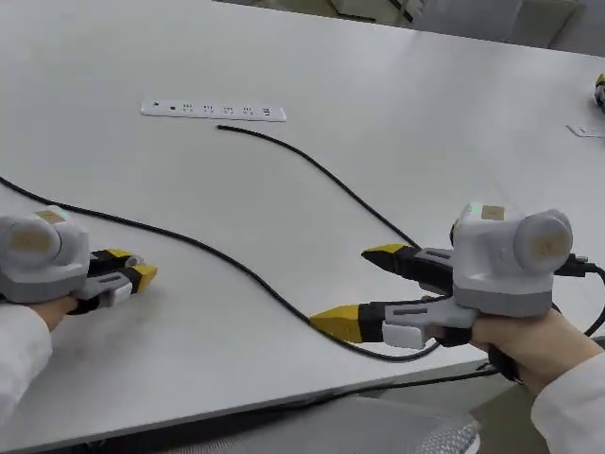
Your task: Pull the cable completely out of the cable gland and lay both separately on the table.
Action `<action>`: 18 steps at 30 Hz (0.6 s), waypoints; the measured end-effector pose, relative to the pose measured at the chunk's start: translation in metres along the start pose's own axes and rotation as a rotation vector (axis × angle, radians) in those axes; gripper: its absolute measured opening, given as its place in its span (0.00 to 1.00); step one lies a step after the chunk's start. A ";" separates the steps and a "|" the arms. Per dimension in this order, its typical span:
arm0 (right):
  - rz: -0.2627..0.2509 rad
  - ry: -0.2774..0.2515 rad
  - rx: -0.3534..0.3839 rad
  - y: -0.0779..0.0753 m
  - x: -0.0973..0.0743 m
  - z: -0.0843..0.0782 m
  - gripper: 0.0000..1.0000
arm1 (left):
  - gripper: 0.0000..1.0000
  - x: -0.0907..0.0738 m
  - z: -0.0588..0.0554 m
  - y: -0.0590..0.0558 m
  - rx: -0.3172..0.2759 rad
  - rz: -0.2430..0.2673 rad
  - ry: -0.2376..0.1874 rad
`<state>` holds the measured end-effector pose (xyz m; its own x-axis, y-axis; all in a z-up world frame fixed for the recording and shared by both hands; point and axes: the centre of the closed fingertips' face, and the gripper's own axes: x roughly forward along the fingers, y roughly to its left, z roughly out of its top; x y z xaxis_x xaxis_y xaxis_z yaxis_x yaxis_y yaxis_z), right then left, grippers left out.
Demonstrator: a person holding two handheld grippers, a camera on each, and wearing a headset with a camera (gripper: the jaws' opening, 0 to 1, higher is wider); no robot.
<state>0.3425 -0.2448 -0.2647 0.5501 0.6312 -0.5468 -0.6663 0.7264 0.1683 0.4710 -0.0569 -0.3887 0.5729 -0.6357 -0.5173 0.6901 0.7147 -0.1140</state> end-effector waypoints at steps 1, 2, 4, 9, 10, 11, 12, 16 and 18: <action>-0.001 -0.002 0.005 -0.001 -0.001 -0.001 0.80 | 0.18 0.001 -0.002 -0.001 0.000 -0.001 0.004; -0.002 -0.005 0.010 -0.001 -0.002 -0.001 0.80 | 0.18 0.003 -0.007 -0.002 0.004 -0.003 0.020; -0.003 -0.009 0.015 -0.002 -0.003 -0.002 0.80 | 0.18 0.004 -0.010 -0.003 0.025 0.002 0.030; -0.012 -0.022 0.051 -0.009 -0.002 -0.006 0.79 | 0.18 0.001 -0.011 -0.001 -0.018 0.029 0.021; -0.012 -0.023 0.057 -0.010 -0.001 -0.007 0.79 | 0.18 0.000 -0.012 -0.002 -0.015 0.029 0.026; -0.011 -0.022 0.064 -0.010 0.000 -0.009 0.79 | 0.18 -0.002 -0.013 -0.002 -0.010 0.032 0.028; -0.011 -0.023 0.066 -0.010 0.001 -0.009 0.79 | 0.18 -0.003 -0.014 -0.002 -0.013 0.031 0.031; -0.017 -0.036 0.077 -0.008 0.003 -0.009 0.79 | 0.19 -0.007 -0.016 0.000 -0.002 0.040 0.035; -0.018 -0.045 0.076 -0.006 0.002 -0.008 0.80 | 0.20 -0.012 -0.014 0.001 0.002 0.047 0.036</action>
<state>0.3433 -0.2498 -0.2735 0.5846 0.6286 -0.5130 -0.6170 0.7550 0.2220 0.4589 -0.0444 -0.3944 0.5884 -0.5907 -0.5521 0.6639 0.7427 -0.0872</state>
